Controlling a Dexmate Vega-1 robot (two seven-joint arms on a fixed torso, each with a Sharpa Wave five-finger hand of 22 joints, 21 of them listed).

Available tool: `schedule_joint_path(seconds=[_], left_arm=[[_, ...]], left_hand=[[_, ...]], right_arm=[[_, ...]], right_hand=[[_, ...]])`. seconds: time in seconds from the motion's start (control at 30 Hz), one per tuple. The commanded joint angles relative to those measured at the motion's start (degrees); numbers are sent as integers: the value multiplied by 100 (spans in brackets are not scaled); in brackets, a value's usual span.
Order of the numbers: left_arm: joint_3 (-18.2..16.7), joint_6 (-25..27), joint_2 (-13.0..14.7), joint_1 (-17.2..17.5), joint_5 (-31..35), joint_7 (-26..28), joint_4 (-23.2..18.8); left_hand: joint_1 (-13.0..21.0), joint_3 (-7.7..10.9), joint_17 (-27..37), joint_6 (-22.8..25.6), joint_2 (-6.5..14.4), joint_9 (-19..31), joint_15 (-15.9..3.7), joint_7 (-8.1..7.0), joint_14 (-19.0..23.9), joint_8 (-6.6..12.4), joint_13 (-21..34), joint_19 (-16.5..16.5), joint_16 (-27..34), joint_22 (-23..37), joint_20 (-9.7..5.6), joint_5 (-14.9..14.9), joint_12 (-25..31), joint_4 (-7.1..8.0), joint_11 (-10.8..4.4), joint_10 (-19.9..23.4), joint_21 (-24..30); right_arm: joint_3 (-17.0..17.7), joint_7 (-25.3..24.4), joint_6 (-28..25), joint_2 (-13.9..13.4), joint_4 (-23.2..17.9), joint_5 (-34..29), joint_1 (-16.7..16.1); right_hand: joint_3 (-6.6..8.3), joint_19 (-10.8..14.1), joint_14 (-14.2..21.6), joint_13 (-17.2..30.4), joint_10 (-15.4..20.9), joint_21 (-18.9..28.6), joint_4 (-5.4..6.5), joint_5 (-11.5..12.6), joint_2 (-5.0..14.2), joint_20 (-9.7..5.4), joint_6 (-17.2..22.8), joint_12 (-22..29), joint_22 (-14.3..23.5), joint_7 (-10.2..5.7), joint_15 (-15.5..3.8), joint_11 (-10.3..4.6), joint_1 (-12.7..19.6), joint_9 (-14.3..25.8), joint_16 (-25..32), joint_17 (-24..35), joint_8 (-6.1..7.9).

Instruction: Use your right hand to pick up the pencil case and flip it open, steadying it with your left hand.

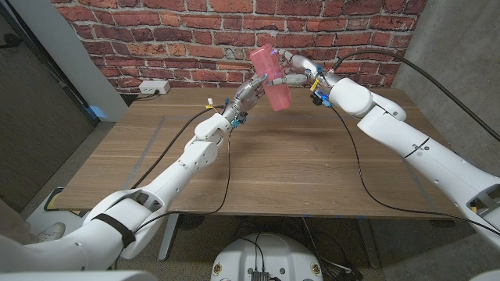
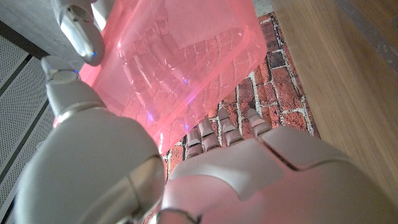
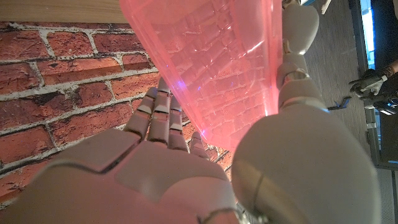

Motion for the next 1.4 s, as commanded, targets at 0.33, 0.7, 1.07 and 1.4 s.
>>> schedule_joint_path(seconds=[0.33,0.7,1.07,1.4], left_arm=[[-81,-16,-257,66,-196,285,69],[-140,11,-433,-20,-406,97,344],[-169,-40,-594,-171,-471,-88,689],[-176,-102,-712,-282,-480,-262,952]], left_hand=[[1018,1363,105,860,1097,251,-517,-601,359,420,248,193,26,19,-60,369,366,1086,-648,1257,57],[1027,1602,185,741,1166,292,-470,-579,391,433,303,235,-47,25,-5,534,324,1144,-647,1192,46],[1040,1707,214,845,1174,268,-483,-607,416,476,326,259,-69,25,-5,574,334,1162,-651,1243,45],[1035,1768,236,824,1153,266,-498,-612,413,479,344,251,-97,24,-4,594,336,1175,-652,1270,33]], right_arm=[[-6,91,34,-25,-24,-22,-58],[-5,294,205,-69,87,72,3],[-104,894,387,-202,208,155,262],[-29,967,477,-210,269,285,256]], right_hand=[[17,16,1141,98,1686,-24,42,23,1536,-22,15,89,17,7,-2190,-1778,1569,27,-3,69,1],[-34,-90,844,111,1307,-53,159,35,1475,38,-97,-58,19,41,-2036,-1641,1362,29,-194,42,-69],[-249,-490,99,125,561,-107,366,-41,1337,212,-636,-365,21,150,-1604,-1320,799,42,-474,63,-177],[-529,-600,-117,137,404,-82,474,-344,1250,98,-704,-451,22,25,-1576,-1352,471,46,-402,187,-125]])
